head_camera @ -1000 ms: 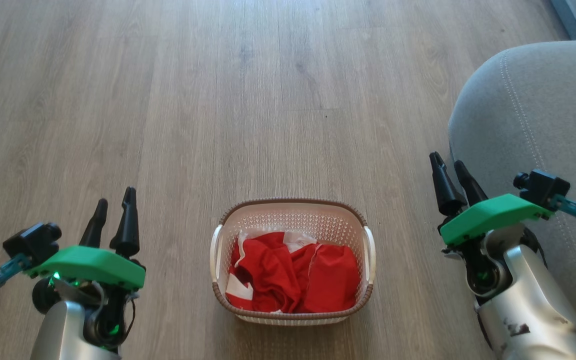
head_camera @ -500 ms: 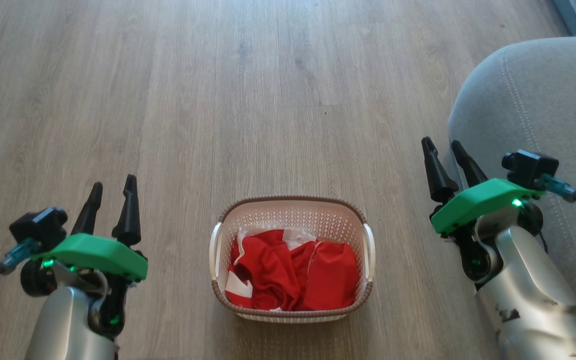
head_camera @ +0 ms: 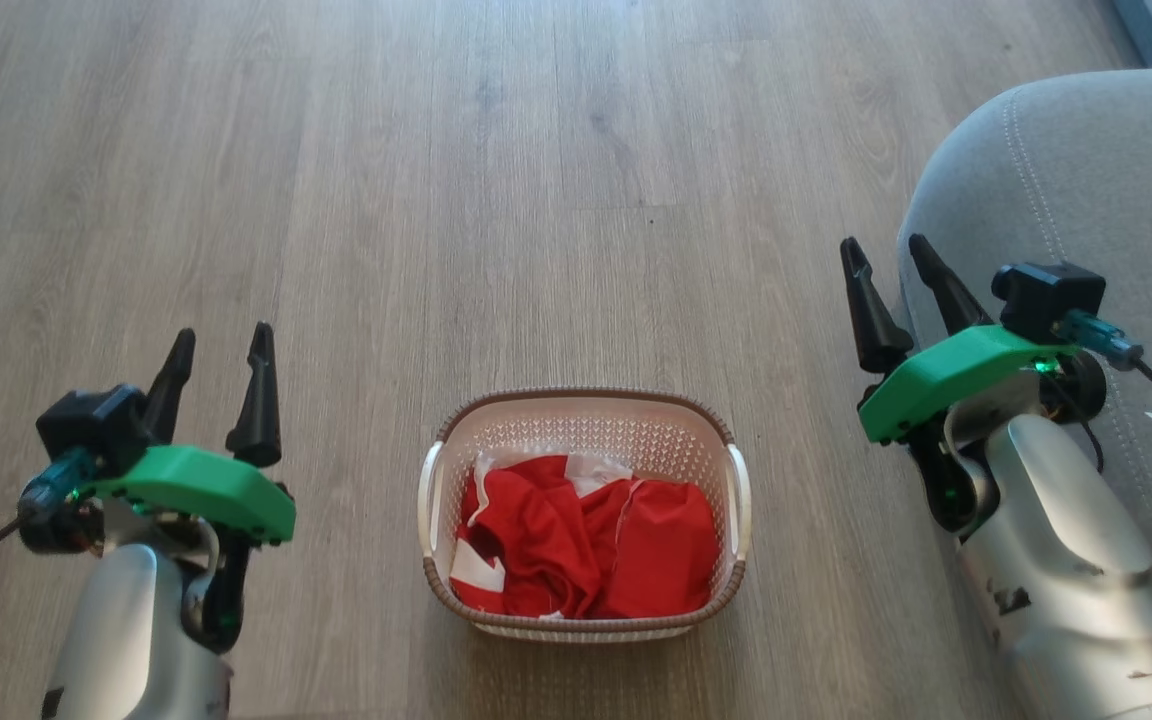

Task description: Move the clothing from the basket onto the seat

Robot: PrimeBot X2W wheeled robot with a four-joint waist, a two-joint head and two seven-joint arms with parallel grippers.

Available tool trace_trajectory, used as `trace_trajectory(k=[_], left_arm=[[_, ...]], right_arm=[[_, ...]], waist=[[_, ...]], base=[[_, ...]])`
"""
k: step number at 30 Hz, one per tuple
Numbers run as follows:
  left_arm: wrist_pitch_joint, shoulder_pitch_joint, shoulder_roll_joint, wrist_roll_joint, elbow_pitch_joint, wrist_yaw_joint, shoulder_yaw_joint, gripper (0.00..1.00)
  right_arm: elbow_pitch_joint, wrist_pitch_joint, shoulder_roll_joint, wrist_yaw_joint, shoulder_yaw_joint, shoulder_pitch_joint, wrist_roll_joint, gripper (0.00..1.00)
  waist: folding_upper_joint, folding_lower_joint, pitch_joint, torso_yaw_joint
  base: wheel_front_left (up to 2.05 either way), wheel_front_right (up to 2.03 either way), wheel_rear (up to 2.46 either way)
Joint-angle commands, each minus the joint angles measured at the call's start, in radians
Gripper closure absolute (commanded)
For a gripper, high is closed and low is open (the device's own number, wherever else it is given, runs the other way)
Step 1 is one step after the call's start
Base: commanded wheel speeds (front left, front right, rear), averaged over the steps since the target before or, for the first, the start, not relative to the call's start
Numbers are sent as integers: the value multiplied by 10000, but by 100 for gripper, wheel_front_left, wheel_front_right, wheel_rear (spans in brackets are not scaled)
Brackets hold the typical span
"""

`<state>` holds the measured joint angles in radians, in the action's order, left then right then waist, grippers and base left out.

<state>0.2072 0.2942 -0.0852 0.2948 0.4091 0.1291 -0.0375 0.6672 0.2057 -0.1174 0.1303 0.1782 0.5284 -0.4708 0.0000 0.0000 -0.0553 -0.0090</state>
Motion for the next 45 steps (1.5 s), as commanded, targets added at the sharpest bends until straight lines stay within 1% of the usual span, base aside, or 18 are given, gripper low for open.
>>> trace_trajectory(k=[1,14,45], left_arm=[[167,677,-294,-363,-280,14,-346,0],[546,1090,-255,-1936,-175,16,-703,0],[546,806,1,-1908,22,16,-868,0]], right_arm=[[-213,179,-43,4,231,640,321,0],[59,561,-30,4,146,1169,1879,0],[-271,561,150,4,-243,955,2171,0]], waist=[[0,0,-17,2],[0,0,-109,-23],[0,0,-97,-51]], base=[[0,0,0],[0,0,0],[0,0,0]])
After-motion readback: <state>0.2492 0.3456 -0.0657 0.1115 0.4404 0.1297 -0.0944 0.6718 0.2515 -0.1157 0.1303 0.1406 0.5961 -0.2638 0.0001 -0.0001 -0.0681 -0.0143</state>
